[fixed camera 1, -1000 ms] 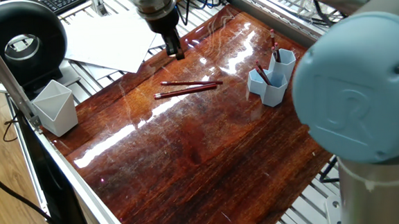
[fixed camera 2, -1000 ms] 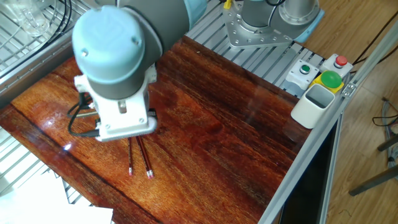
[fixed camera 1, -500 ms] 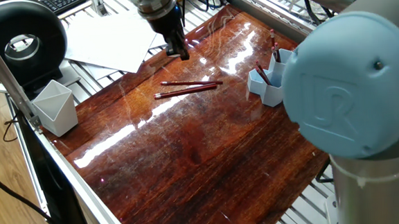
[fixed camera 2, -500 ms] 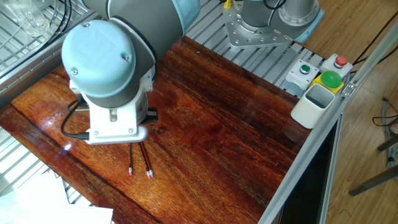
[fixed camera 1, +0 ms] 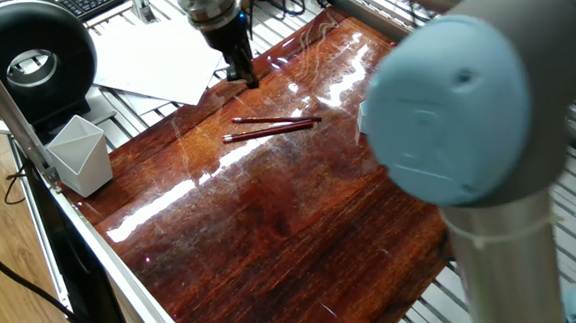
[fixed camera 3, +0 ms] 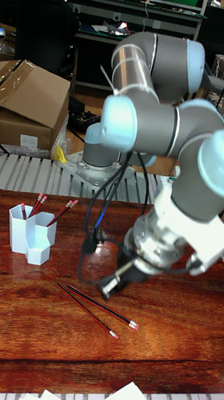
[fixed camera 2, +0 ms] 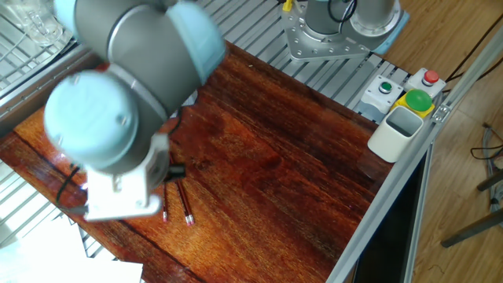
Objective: Put the pen into the pen holder
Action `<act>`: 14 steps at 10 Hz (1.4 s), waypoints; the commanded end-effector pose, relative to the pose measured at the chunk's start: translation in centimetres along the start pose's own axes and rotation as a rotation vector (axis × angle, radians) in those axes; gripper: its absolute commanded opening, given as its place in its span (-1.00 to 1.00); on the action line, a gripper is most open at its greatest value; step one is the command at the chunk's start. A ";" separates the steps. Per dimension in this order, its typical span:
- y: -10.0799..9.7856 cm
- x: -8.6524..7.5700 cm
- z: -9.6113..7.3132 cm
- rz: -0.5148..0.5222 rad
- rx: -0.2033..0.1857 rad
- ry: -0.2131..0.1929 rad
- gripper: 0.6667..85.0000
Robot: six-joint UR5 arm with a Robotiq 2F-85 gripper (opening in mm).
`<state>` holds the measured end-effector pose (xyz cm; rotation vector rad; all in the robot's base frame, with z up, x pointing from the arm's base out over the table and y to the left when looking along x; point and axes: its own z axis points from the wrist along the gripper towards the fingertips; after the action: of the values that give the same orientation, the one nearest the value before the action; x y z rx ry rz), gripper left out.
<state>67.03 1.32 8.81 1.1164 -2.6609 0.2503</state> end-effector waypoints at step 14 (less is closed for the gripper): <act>0.0 10.1 -1.2 0.102 -0.057 0.498 0.30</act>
<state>61.68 -4.39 11.44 0.8012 -2.3378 0.3925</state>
